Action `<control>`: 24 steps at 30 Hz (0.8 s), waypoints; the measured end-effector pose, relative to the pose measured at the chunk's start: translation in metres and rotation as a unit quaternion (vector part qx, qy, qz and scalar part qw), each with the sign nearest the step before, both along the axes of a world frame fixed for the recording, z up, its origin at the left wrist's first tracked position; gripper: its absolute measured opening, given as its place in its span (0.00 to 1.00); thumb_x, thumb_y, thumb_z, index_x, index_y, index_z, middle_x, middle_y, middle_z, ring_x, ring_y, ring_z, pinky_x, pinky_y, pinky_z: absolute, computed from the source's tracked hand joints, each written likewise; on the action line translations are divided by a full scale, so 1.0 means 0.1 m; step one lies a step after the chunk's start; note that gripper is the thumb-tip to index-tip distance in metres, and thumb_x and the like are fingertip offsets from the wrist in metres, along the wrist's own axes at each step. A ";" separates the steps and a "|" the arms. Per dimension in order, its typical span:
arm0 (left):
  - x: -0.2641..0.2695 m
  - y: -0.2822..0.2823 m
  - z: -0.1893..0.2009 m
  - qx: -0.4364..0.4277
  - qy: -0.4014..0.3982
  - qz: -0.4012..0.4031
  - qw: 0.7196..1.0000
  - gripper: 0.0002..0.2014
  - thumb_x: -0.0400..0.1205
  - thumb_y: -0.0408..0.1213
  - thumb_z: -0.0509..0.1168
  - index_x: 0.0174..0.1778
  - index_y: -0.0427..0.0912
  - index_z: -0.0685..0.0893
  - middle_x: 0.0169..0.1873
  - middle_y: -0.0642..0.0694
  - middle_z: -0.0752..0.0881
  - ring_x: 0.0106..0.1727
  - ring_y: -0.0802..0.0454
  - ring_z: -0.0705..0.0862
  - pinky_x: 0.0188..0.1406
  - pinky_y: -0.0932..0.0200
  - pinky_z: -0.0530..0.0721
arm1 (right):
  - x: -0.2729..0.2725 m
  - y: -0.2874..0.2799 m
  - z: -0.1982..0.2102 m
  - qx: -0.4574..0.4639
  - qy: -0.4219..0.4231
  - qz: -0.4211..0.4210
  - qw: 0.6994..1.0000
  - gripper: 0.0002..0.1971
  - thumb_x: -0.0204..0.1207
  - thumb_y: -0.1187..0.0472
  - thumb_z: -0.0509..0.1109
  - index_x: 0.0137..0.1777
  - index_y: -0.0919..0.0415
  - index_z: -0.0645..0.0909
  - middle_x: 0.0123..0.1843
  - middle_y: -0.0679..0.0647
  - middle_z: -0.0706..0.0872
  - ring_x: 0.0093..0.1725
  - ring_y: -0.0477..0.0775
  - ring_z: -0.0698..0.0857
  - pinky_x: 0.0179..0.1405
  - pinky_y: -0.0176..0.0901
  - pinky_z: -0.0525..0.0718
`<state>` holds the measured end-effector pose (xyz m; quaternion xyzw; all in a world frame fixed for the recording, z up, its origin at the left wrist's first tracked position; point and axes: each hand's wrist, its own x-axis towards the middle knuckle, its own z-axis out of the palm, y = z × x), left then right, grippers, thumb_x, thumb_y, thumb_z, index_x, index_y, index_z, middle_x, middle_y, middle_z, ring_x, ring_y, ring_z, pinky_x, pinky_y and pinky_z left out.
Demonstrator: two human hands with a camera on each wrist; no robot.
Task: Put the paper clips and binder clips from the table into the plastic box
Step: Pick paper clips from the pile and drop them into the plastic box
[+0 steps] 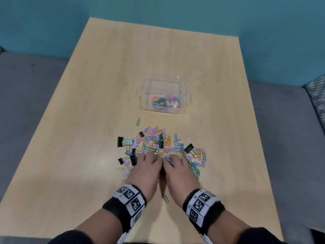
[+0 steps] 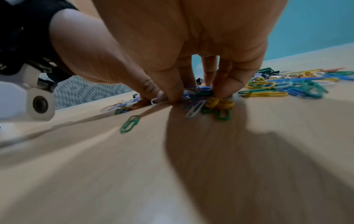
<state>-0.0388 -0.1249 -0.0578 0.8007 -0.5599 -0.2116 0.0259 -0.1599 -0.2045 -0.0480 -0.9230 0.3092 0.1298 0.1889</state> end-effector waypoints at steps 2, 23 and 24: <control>0.05 -0.02 -0.02 -0.006 0.007 -0.007 1.000 0.17 0.72 0.30 0.65 0.55 0.47 0.76 0.53 0.44 0.73 0.49 0.44 0.69 0.46 0.53 0.76 | 0.02 -0.05 0.00 0.010 -0.004 0.010 1.000 0.24 0.65 0.72 0.66 0.62 0.57 0.73 0.61 0.57 0.74 0.55 0.62 0.73 0.44 0.50 0.78; 0.28 -0.10 0.37 -0.016 0.145 0.048 0.988 0.06 0.80 0.39 0.63 0.39 0.46 0.83 0.40 0.52 0.79 0.41 0.53 0.80 0.42 0.54 0.78 | -0.07 -0.44 0.31 0.134 -0.049 -0.030 0.989 0.05 0.80 0.62 0.63 0.52 0.54 0.79 0.45 0.48 0.72 0.42 0.55 0.77 0.38 0.46 0.72; 0.32 -0.14 0.45 -0.014 0.173 0.065 0.983 0.06 0.80 0.40 0.63 0.39 0.48 0.84 0.41 0.54 0.80 0.42 0.55 0.80 0.44 0.55 0.78 | -0.05 -0.49 0.35 0.168 -0.062 -0.048 0.983 0.06 0.80 0.61 0.64 0.53 0.53 0.81 0.44 0.47 0.75 0.44 0.52 0.78 0.41 0.45 0.74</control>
